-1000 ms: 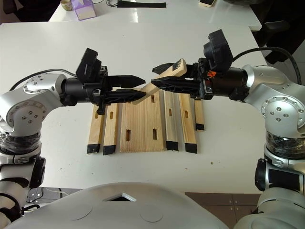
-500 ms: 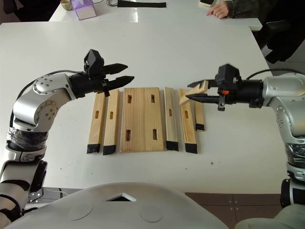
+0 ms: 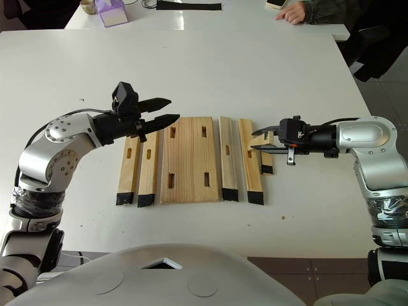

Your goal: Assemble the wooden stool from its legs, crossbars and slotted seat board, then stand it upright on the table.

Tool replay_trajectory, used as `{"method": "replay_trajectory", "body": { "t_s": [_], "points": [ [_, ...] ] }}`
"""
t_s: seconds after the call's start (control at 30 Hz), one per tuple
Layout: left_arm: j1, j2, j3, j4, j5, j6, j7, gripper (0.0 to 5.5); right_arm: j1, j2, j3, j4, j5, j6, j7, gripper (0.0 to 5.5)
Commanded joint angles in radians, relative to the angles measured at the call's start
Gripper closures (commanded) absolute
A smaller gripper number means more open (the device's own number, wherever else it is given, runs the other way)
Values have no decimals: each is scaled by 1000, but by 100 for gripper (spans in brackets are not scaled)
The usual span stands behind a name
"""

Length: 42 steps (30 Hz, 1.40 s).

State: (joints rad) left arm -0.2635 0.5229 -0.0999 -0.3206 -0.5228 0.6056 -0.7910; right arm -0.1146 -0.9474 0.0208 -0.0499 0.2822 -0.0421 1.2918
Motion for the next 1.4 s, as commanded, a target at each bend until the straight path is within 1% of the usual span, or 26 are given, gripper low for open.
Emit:
{"method": "replay_trajectory", "body": {
  "t_s": [0.03, 0.3, 0.43, 0.53, 0.63, 0.8, 1.03, 1.23, 1.4],
  "points": [
    [0, 16, 2, -26, 3, 1, -9, 303, 26, -13, -1, 6, -12, -9, 14, 420],
    [8, 19, -5, -45, 1, 8, -10, 303, 54, -37, -7, -39, 19, 57, 36, 420],
    [3, 15, -16, -46, 3, 11, -7, 303, 39, -50, 8, -20, 14, 96, 57, 420],
    [5, 12, -23, -52, 1, 14, -6, 303, -11, -41, 46, 11, 27, 170, 87, 420],
    [2, 10, -32, -48, 3, 14, -8, 303, -105, 0, 112, 89, 28, 251, 126, 420],
    [-27, 7, -59, -37, 0, 23, -32, 303, -176, 54, 195, 236, -24, 262, 152, 420],
    [-21, 19, -62, -42, -2, 30, -52, 303, -59, 55, 221, 278, -42, 206, 148, 420],
    [-17, 16, -69, -46, -1, 32, -49, 303, 28, 82, 241, 266, -28, 190, 102, 420],
    [-22, 17, -71, -43, 1, 30, -52, 303, 21, 79, 247, 278, -14, 183, 82, 420]
  ]
}}
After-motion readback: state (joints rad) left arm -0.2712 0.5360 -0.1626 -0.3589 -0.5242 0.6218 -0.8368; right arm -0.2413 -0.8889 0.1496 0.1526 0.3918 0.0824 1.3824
